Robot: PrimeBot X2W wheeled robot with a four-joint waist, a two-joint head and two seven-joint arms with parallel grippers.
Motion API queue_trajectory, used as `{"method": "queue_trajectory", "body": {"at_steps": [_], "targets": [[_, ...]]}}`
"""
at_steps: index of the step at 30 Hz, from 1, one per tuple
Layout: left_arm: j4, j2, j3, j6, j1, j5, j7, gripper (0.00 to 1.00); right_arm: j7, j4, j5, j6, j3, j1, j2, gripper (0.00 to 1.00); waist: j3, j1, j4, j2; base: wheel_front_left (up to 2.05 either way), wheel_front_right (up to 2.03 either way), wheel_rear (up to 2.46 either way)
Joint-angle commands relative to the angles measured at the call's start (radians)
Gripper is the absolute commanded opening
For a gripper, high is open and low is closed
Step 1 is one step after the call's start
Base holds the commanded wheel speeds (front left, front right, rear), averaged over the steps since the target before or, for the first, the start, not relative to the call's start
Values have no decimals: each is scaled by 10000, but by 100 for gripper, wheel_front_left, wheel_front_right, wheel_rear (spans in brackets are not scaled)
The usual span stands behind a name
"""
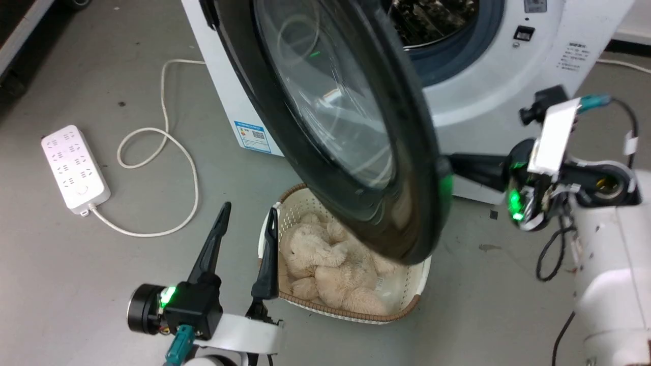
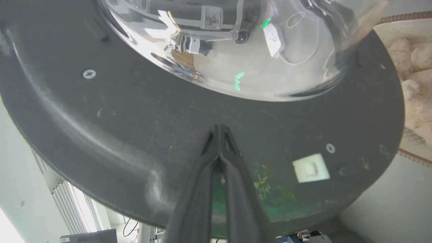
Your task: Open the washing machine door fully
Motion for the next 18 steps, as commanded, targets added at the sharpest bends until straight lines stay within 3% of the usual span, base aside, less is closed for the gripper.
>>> {"method": "queue_trajectory", "body": {"at_steps": [1, 11, 18], "targets": [[5, 4, -24, -61, 175, 58, -51, 100, 96, -95, 264, 10, 245, 303, 99, 0, -74, 2, 73, 0, 0, 0, 0], [283, 4, 91, -388, 627, -61, -51, 100, -873, -800, 2504, 10, 3067, 1634, 103, 0, -286, 2, 303, 0, 0, 0, 0], [563, 28, 211, -709, 616, -225, -51, 100, -1709, -963, 3391, 10, 4570, 2005, 103, 0, -425, 2, 276, 0, 0, 0, 0]]}}
